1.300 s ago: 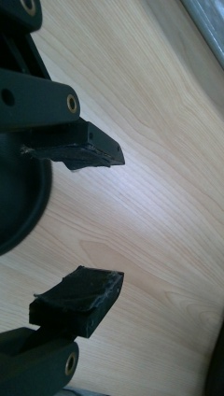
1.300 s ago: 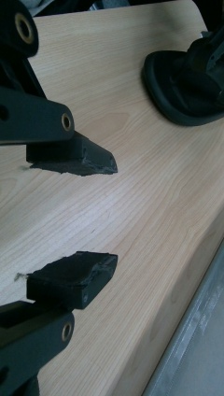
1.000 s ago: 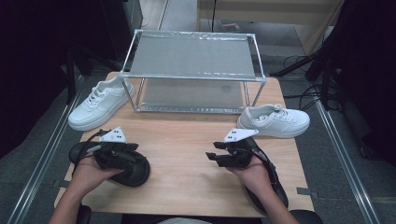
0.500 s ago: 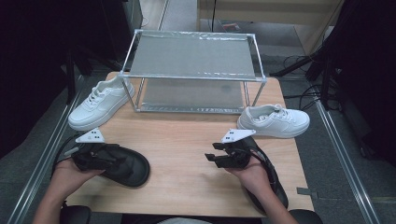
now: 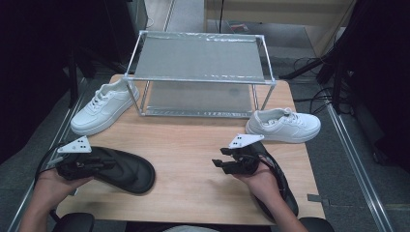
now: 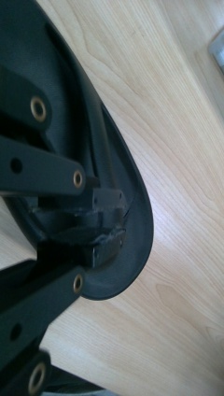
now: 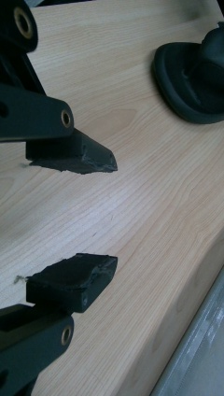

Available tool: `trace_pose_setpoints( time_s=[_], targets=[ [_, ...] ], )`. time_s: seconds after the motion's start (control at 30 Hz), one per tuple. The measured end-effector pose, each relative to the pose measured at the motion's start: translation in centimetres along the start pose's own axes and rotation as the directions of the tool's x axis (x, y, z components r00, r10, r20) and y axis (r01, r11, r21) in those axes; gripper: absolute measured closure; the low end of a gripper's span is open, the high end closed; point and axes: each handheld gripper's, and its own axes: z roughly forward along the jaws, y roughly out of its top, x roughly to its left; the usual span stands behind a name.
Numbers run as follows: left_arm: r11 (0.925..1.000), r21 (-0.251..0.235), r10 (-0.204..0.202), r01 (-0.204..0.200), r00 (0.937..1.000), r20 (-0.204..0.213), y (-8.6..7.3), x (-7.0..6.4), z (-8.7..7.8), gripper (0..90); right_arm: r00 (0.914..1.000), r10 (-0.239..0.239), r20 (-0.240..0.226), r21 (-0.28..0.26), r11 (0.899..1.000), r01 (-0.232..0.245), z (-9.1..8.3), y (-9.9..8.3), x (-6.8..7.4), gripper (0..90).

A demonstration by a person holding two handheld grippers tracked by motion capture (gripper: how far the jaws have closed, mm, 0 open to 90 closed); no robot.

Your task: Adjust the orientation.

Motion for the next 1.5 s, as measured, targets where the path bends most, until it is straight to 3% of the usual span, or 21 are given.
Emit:
trace_pose_setpoints(
  time_s=[0.13, 0.4, 0.6, 0.77, 0.9, 1.0, 1.23, 1.5],
  targets=[
    [0.9972, 0.075, -0.004, 0.005, 0.9999, -0.009, -0.7, 0.6, 1.2, 88.0, 1.0000, -0.003, 0.004, -0.003, 1.000, 0.003, 0.0, 0.0, 0.0, 49.2],
    [0.9888, 0.148, 0.013, -0.017, 0.9995, 0.029, -0.8, 0.7, 3.5, 89.3, 0.9999, -0.011, 0.007, -0.006, 1.000, 0.011, 0.0, 0.1, 0.1, 49.4],
    [0.9877, 0.154, 0.016, -0.027, 0.9973, 0.072, -0.1, 0.5, 4.7, 88.6, 0.9999, -0.008, 0.009, -0.003, 1.000, 0.008, 0.0, 0.0, 0.2, 49.4],
    [0.9853, 0.166, 0.028, -0.042, 0.9961, 0.084, 0.6, 0.2, 5.4, 89.9, 0.9999, -0.007, 0.011, -0.002, 1.000, 0.007, -0.1, 0.0, 0.1, 49.4],
    [0.9866, 0.163, -0.001, -0.015, 0.9953, 0.097, 1.3, 0.2, 5.9, 90.0, 0.9999, -0.009, 0.013, 0.001, 1.000, 0.009, -0.1, -0.1, 0.1, 49.3],
    [0.9865, 0.163, -0.002, -0.017, 0.9931, 0.117, 1.9, 0.1, 6.4, 90.0, 0.9998, -0.009, 0.020, 0.011, 1.000, 0.009, 0.0, -0.2, 0.1, 49.5],
    [0.9848, 0.172, -0.002, -0.019, 0.9926, 0.121, 3.1, -0.1, 7.5, 90.0, 0.9998, -0.005, 0.021, 0.016, 1.000, 0.005, -0.1, -0.3, 0.1, 49.4],
    [0.9805, 0.190, 0.025, -0.051, 0.9903, 0.136, 4.6, -0.9, 8.7, 90.0, 0.9996, 0.008, 0.028, 0.011, 1.000, -0.009, -0.2, -0.5, 0.0, 49.7]
  ],
)
